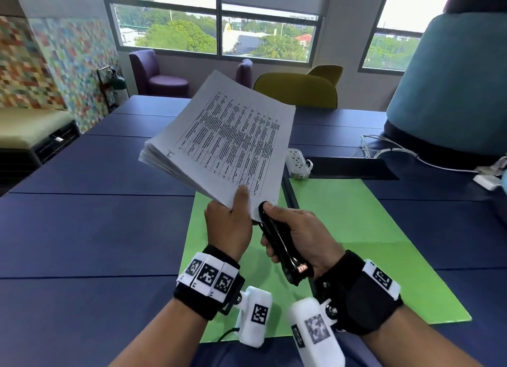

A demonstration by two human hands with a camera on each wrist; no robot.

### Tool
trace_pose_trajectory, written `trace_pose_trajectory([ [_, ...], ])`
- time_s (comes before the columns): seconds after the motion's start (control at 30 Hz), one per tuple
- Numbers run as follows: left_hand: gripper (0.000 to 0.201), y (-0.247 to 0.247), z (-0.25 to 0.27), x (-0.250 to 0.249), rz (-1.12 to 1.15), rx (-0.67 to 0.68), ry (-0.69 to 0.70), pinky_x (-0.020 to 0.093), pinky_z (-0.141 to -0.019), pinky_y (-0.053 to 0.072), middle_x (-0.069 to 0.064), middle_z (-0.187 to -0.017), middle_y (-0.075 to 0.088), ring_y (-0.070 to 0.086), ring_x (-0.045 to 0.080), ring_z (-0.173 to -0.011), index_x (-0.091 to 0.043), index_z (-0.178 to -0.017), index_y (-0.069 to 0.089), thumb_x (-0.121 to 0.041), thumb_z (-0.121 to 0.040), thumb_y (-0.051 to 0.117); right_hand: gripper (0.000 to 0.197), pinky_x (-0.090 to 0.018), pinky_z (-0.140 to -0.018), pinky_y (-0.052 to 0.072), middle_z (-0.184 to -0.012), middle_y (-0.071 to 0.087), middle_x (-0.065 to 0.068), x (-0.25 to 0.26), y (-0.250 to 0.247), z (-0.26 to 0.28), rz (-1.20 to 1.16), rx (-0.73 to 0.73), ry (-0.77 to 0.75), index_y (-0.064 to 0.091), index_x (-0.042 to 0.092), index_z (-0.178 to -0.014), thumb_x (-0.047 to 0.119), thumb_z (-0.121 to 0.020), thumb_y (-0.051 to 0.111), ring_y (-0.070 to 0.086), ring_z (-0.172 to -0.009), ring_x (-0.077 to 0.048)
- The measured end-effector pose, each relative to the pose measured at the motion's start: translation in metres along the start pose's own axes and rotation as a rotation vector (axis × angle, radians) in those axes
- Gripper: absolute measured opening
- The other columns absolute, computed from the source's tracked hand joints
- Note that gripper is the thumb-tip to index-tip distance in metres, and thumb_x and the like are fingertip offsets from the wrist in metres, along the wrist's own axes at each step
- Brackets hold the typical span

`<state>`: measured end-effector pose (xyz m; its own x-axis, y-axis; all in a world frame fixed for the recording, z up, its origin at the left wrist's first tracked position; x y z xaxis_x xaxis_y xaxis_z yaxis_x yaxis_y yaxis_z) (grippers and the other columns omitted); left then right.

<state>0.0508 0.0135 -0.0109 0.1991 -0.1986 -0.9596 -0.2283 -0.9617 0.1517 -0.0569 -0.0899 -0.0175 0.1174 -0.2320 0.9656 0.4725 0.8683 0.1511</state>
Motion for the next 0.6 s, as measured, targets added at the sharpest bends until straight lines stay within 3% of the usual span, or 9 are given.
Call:
trace_pose_trajectory([
  [0.07, 0.02, -0.001, -0.003, 0.007, 0.0, -0.003, -0.014, 0.009, -0.064, 0.049, -0.008, -0.079, 0.073, 0.067, -0.006, -0.068, -0.016, -0.081, 0.072, -0.018, -0.098, 0.061, 0.036, -0.027, -0.045, 0.048, -0.07, 0.06, -0.024, -0.002, 0.001, -0.002, 0.005, 0.017, 0.013, 0.064, -0.001, -0.091, 0.035, -0.089, 0.068, 0.054, -0.046, -0.025],
  [0.17, 0.021, -0.004, -0.006, 0.012, 0.008, -0.009, -0.025, 0.009, -0.064, 0.05, -0.001, -0.086, 0.074, 0.068, 0.001, -0.072, -0.002, -0.096, 0.074, -0.02, -0.098, 0.062, 0.047, -0.027, -0.045, 0.047, -0.072, 0.063, -0.016, -0.009, 0.006, -0.003, 0.014, 0.094, 0.094, 0.063, 0.002, -0.094, 0.048, -0.089, 0.063, 0.055, -0.049, -0.023],
  [0.23, 0.016, -0.007, -0.01, 0.014, 0.017, -0.018, -0.032, 0.006, -0.063, 0.048, -0.005, -0.088, 0.073, 0.067, -0.008, -0.072, -0.007, -0.098, 0.073, -0.018, -0.098, 0.063, 0.05, -0.026, -0.044, 0.045, -0.073, 0.062, -0.015, -0.011, 0.004, -0.003, 0.031, 0.112, 0.115, 0.062, 0.004, -0.092, 0.054, -0.089, 0.059, 0.054, -0.049, -0.022],
  [0.3, 0.009, -0.01, -0.014, 0.016, 0.031, -0.035, -0.048, 0.007, -0.065, 0.05, -0.014, -0.087, 0.07, 0.066, -0.013, -0.072, -0.02, -0.093, 0.07, -0.016, -0.098, 0.063, 0.05, -0.027, -0.043, 0.044, -0.074, 0.062, -0.015, -0.012, -0.002, -0.005, 0.085, 0.097, 0.099, 0.059, 0.004, -0.096, 0.054, -0.09, 0.058, 0.052, -0.049, -0.023],
  [0.4, 0.016, -0.018, -0.02, 0.023, 0.053, -0.071, -0.093, 0.034, -0.072, 0.061, -0.017, -0.09, 0.071, 0.072, 0.009, -0.083, -0.029, -0.088, 0.067, -0.017, -0.098, 0.064, 0.049, -0.029, -0.044, 0.047, -0.075, 0.064, -0.017, -0.016, -0.021, -0.012, 0.204, 0.001, 0.082, 0.054, 0.003, -0.103, 0.051, -0.091, 0.062, 0.056, -0.049, -0.027],
  [0.43, 0.017, -0.019, -0.022, 0.022, 0.064, -0.072, -0.097, 0.038, -0.068, 0.062, -0.016, -0.09, 0.071, 0.072, 0.012, -0.081, -0.03, -0.089, 0.067, -0.017, -0.099, 0.063, 0.05, -0.031, -0.046, 0.05, -0.077, 0.065, -0.018, -0.02, -0.027, -0.013, 0.257, -0.024, 0.099, 0.054, 0.004, -0.104, 0.051, -0.09, 0.064, 0.06, -0.051, -0.029],
  [0.5, 0.017, -0.02, -0.023, 0.016, 0.086, -0.075, -0.071, 0.036, -0.058, 0.062, -0.014, -0.089, 0.071, 0.071, 0.008, -0.07, -0.028, -0.093, 0.067, -0.014, -0.1, 0.061, 0.055, -0.037, -0.054, 0.058, -0.083, 0.068, -0.016, -0.027, -0.029, -0.015, 0.407, -0.04, 0.132, 0.055, 0.006, -0.107, 0.054, -0.084, 0.07, 0.067, -0.058, -0.03],
  [0.6, 0.008, -0.018, -0.023, 0.01, 0.077, -0.048, -0.047, 0.032, -0.052, 0.061, -0.01, -0.089, 0.071, 0.07, 0.003, -0.062, -0.016, -0.102, 0.066, -0.013, -0.101, 0.059, 0.064, -0.04, -0.075, 0.062, -0.095, 0.071, -0.006, -0.031, -0.023, -0.017, 0.828, -0.03, 0.083, 0.058, 0.015, -0.107, 0.067, -0.071, 0.073, 0.073, -0.077, -0.021],
])
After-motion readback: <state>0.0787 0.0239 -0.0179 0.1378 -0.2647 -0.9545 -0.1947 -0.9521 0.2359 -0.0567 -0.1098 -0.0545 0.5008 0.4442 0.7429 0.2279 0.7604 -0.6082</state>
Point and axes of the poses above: each hand's wrist, its own z-axis away from the middle knuckle, its own y-axis out of the palm, x = y × z, the point moved 9 cm from there along -z, towards the middle knuckle
